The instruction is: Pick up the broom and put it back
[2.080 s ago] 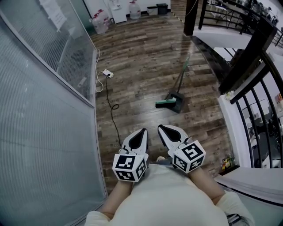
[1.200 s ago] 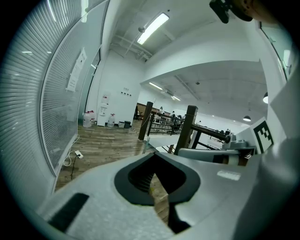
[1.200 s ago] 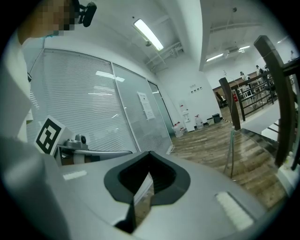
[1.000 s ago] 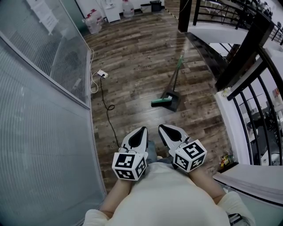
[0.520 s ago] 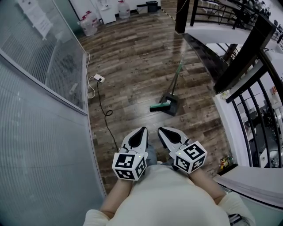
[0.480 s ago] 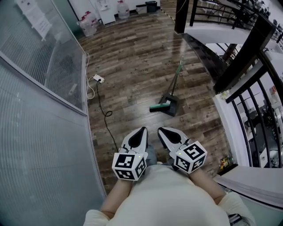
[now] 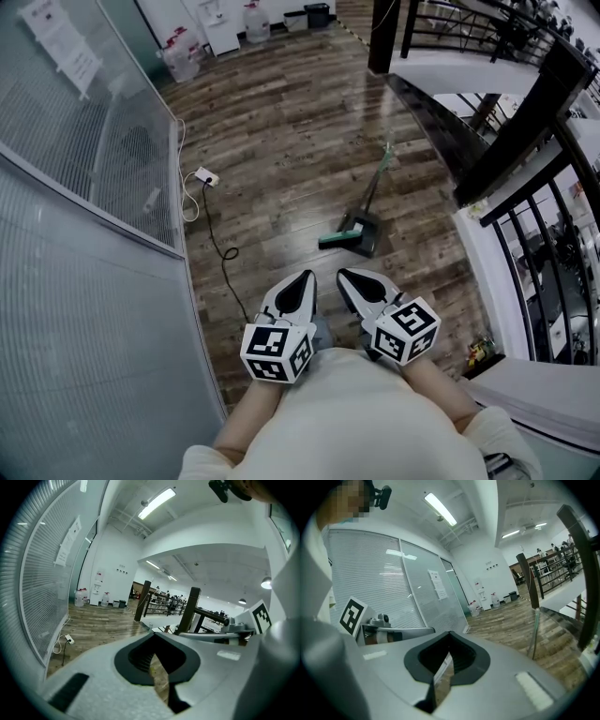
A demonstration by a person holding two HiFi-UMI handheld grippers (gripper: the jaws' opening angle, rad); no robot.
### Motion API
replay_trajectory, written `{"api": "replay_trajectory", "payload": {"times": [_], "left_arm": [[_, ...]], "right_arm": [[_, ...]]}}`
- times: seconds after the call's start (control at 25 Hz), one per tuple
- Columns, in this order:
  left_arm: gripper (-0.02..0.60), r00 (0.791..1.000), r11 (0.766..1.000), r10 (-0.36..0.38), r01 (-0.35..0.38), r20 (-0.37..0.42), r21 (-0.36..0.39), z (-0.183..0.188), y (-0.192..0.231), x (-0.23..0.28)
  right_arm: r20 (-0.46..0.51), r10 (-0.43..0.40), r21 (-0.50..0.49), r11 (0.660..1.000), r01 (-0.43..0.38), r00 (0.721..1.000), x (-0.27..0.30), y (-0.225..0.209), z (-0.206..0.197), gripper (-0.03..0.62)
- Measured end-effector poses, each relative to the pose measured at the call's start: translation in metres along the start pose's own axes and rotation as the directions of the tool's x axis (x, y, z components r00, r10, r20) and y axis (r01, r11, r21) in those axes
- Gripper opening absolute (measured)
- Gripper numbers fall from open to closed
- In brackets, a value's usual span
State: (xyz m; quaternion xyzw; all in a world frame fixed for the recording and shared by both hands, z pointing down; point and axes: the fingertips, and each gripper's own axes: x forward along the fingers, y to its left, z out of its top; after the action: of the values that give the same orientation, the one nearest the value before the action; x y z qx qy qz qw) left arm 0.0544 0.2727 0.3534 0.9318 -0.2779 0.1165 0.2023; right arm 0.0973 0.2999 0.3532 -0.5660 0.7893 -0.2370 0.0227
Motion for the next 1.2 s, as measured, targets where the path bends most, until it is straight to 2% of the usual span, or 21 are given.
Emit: {"api": "replay_trajectory", "payload": {"times": [0.4, 1.2], "left_arm": [[0.006, 0.999, 0.999, -0.045, 0.046, -0.015, 0.009, 0.046, 0.041, 0.043], [0.006, 0.984, 0.986, -0.165, 0.166, -0.062, 0.016, 0.084, 0.113, 0.128]], "right_arm": [[0.031, -0.059, 0.008, 0.998, 0.059, 0.998, 0.05, -0.029, 0.044, 0.006], [0.072, -0.223, 0.043, 0.974, 0.22, 0.972, 0.125, -0.1, 0.077, 0.006]]}}
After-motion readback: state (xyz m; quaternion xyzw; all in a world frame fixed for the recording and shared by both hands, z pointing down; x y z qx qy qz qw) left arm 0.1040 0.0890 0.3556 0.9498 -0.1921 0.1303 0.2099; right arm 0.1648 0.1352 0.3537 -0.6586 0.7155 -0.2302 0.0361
